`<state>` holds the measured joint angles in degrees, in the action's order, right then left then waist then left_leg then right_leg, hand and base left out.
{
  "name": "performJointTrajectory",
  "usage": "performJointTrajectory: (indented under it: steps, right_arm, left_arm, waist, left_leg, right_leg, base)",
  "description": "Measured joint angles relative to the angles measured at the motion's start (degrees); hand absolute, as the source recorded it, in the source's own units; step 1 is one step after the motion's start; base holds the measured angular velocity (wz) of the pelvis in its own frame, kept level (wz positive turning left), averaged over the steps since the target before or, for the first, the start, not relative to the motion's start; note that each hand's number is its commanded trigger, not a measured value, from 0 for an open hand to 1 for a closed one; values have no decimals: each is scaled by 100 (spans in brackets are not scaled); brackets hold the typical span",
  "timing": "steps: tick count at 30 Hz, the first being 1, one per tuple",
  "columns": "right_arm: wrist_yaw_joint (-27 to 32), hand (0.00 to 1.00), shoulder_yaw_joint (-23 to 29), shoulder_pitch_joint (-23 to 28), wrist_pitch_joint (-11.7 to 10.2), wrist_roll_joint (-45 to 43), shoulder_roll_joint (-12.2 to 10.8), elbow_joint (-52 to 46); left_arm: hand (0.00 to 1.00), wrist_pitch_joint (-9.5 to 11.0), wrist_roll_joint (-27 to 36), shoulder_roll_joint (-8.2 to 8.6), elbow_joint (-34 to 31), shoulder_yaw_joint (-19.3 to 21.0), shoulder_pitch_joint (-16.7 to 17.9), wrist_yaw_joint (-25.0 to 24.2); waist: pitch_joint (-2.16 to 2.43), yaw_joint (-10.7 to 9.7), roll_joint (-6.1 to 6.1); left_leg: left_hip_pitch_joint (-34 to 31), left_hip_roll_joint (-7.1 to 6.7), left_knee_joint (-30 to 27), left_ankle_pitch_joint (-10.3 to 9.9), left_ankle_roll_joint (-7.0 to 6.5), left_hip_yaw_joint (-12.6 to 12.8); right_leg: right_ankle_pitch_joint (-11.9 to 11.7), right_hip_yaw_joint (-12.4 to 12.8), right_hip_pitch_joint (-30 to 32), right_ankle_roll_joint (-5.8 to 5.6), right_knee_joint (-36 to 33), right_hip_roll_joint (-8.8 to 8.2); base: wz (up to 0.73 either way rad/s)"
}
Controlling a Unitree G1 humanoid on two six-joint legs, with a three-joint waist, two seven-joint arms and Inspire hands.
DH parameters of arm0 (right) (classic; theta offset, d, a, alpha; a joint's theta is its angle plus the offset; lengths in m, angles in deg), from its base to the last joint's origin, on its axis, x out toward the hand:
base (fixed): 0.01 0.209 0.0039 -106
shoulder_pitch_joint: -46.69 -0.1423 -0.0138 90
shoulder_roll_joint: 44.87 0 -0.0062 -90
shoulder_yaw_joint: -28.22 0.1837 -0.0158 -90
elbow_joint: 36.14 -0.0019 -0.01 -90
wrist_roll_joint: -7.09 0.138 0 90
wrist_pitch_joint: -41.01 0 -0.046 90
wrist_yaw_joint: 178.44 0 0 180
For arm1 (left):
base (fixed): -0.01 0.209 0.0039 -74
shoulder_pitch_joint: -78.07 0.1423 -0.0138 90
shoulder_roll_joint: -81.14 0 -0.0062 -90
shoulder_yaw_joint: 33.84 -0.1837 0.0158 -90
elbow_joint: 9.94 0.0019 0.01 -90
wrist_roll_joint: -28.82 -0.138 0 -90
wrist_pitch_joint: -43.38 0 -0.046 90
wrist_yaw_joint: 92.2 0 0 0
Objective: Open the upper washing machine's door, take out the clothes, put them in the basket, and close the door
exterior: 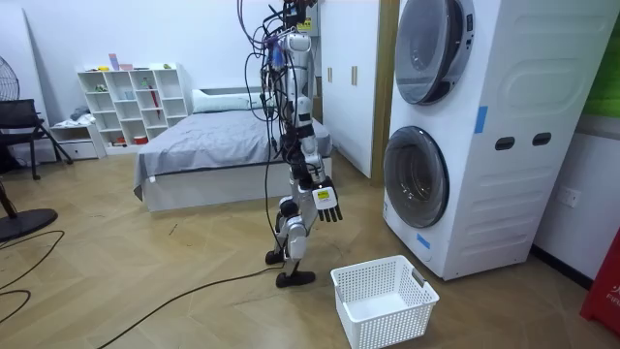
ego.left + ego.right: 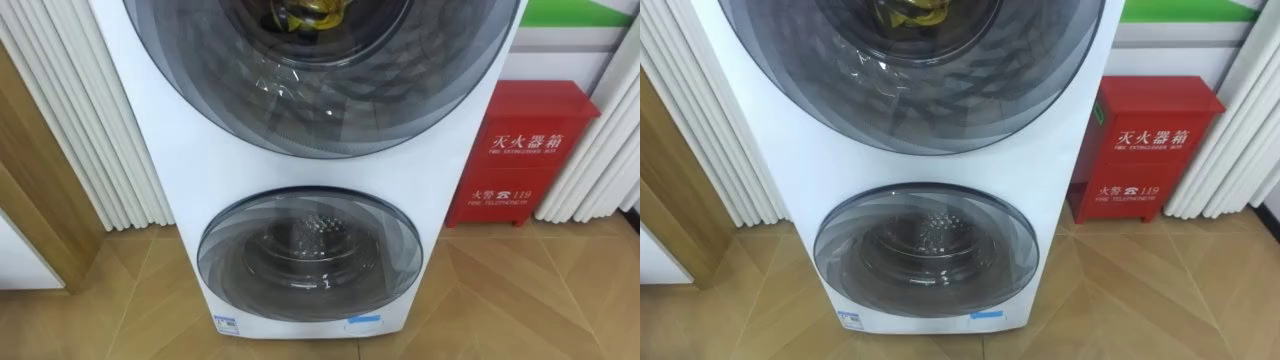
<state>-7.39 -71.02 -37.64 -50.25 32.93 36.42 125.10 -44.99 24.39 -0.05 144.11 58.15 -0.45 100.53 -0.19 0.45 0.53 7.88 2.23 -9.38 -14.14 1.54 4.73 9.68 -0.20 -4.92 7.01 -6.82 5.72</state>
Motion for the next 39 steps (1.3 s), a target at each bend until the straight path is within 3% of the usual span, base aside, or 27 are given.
performJointTrajectory:
  steps: [23, 25, 28, 33, 39]
  right_arm:
    - [-52, 0, -37, -55, 85, 242, 17, -191]
    - [134, 0, 202, -63, 225, 87, 36, -1144]
    - [423, 0, 473, -322, 162, 91, 126, -2444]
    - [857, 0, 684, -1036, -38, 87, 410, -3879]
    - [1341, 0, 1008, -1438, -12, -112, 538, -4997]
  left_arm:
    - [0, -17, 22, -24, 126, -6, -84, -249]
    - [0, -11, 30, -28, 102, 14, -124, -264]
    - [0, 20, -15, -56, 101, 11, -143, -293]
    - [0, 14, -103, -148, -85, 26, -114, -293]
    - [0, -151, -377, -252, -81, 133, -29, -288]
  waist:
    - [-25, -17, 24]
    - [-70, -13, 40]
    - [-94, -1, 62]
    - [-74, 57, 114]
    - [-41, 166, 162]
  left_leg:
    - [41, 1, 19, -1, -2, -21]
    - [41, 8, 17, 0, -2, -5]
    - [54, 5, 12, 0, -2, -12]
    - [53, 4, 3, 0, -2, -24]
    - [21, 31, 3, 0, -2, -104]
  right_leg:
    - [0, -50, -34, 0, -16, -5]
    - [0, -28, -18, 0, -78, 1]
    - [0, -22, 2, -1, -95, -1]
    - [0, -40, -5, -1, -94, -1]
    - [0, -181, 10, 0, -178, 10]
  base:
    - [0]
    - [-5]
    - [0]
    - [3]
    - [5]
